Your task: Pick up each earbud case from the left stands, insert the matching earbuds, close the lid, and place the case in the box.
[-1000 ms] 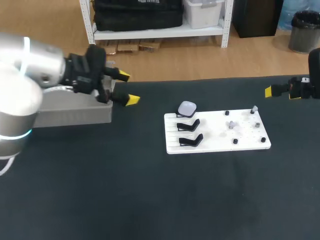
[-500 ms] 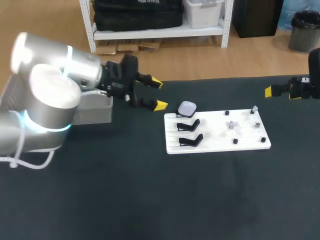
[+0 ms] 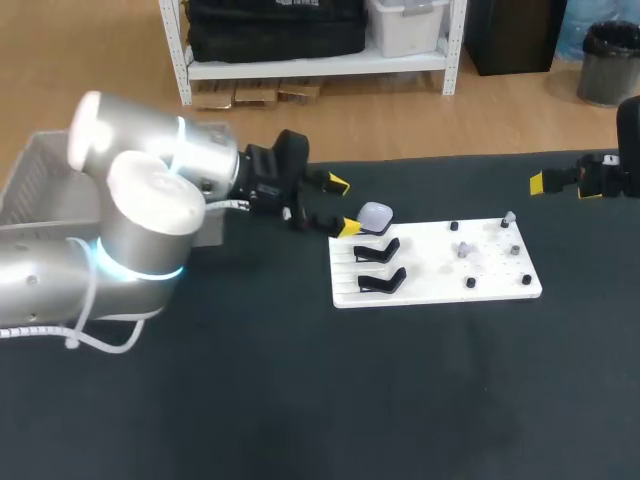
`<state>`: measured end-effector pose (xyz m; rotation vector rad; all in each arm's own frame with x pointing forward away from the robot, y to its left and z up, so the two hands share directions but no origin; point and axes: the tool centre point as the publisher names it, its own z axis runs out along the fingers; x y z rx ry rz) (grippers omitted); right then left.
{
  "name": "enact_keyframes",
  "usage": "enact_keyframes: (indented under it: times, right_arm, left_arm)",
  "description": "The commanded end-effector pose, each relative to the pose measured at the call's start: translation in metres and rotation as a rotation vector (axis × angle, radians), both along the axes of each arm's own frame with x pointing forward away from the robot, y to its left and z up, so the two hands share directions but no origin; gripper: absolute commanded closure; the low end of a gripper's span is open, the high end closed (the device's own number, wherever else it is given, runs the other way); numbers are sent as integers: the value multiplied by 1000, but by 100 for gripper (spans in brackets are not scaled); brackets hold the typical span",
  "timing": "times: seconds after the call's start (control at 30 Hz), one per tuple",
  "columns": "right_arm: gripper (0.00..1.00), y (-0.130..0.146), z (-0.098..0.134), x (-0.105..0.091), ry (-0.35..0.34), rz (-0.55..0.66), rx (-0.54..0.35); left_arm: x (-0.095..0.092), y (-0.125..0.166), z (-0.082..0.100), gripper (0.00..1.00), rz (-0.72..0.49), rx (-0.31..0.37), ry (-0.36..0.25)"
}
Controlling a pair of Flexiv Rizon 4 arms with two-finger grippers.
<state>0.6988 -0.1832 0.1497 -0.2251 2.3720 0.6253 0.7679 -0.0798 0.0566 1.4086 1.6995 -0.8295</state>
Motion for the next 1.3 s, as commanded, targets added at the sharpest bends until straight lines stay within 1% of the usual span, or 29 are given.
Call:
enact_keyframes:
  times: [0.03, 0.17, 0.27, 0.4, 0.5, 0.7, 1.0, 1.13, 1.2, 1.3]
  right_arm:
    - [0, 0, 0, 1, 1, 2, 1]
    - [0, 0, 0, 1, 1, 2, 1]
    - [0, 0, 0, 1, 1, 2, 1]
    - [0, 0, 0, 1, 1, 2, 1]
    - [0, 0, 0, 1, 1, 2, 1]
    - [0, 0, 0, 1, 1, 2, 1]
    - [0, 0, 0, 1, 1, 2, 1]
    - [0, 0, 0, 1, 1, 2, 1]
    - [0, 0, 0, 1, 1, 2, 1]
    - [0, 0, 0, 1, 1, 2, 1]
  left_arm:
    - [4, -5, -9, 0, 5, -3, 1]
    - [9, -8, -15, 0, 13, -3, 9]
    - [11, -10, -18, 4, 11, -6, 14]
    - [13, -13, -22, 2, 1, -4, 23]
    - [15, -14, -25, 6, -5, -7, 28]
    - [18, -19, -30, 25, -26, -26, 37]
    - [19, -28, -38, 32, -56, -31, 51]
    - [20, -31, -40, 40, -65, -29, 55]
    - [20, -32, -41, 40, -68, -28, 57]
    - [20, -32, -42, 45, -72, -27, 60]
